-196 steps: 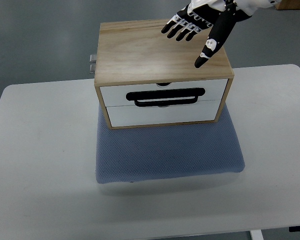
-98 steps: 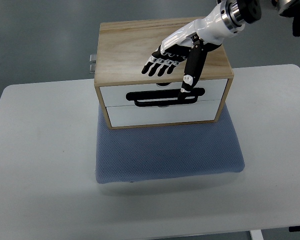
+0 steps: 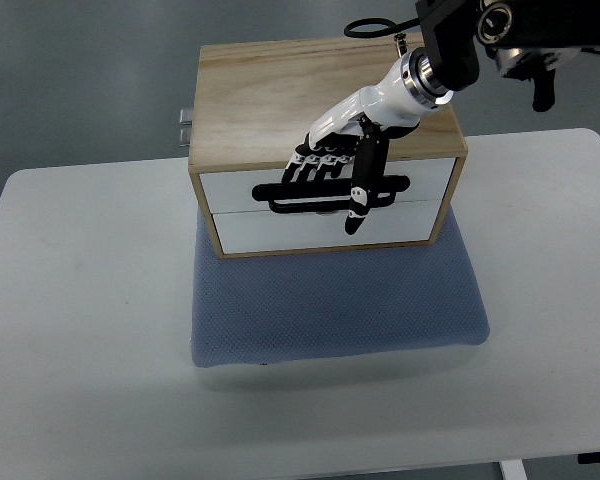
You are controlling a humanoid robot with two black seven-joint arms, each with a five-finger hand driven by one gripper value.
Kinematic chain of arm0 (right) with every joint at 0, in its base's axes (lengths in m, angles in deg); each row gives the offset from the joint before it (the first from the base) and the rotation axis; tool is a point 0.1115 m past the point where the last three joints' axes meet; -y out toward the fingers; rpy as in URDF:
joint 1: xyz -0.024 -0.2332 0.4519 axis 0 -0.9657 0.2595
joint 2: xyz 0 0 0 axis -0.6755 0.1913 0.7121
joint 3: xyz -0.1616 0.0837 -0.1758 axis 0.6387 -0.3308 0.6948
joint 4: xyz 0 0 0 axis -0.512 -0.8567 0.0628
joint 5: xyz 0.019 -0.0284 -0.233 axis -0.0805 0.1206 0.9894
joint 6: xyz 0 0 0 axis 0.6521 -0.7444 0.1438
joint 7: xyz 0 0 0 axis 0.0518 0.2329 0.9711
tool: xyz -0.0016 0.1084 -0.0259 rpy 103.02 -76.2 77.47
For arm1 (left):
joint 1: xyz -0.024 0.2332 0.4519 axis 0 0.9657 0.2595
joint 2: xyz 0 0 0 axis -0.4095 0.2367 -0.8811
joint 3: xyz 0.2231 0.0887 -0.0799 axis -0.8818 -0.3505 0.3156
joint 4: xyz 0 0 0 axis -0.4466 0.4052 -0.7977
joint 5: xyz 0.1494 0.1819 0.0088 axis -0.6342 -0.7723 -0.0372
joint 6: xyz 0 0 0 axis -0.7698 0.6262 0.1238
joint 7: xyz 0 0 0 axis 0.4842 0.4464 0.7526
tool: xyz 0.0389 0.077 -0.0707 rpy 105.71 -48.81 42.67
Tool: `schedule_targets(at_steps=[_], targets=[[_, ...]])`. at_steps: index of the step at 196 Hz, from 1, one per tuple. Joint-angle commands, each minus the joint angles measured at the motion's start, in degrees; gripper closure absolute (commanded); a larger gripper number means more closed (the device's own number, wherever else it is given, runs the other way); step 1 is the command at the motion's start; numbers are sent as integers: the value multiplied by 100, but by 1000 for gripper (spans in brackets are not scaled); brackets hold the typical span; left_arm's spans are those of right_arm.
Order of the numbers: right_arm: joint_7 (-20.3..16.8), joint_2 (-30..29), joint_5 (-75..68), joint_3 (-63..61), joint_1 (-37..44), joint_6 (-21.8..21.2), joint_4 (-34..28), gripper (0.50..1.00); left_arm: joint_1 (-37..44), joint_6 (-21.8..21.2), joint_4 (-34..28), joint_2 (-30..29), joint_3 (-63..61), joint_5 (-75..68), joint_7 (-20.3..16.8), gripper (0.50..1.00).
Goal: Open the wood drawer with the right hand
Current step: 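Hook the right hand fingers around the upper drawer's black handle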
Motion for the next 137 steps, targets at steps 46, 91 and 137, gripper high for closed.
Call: schedule_targets(at_steps=[46,91,137], targets=[[-128,-20,-128,110,-33,113,-6,558,-4,0,0,0,-9,0,0,500],[-128,-108,-286,347,-33,236,-24,558,-4,0,0,0,0,0,0,500],[-128,-196,-365,444,-33,262,-50,558,-4,0,0,0,0,0,0,500]])
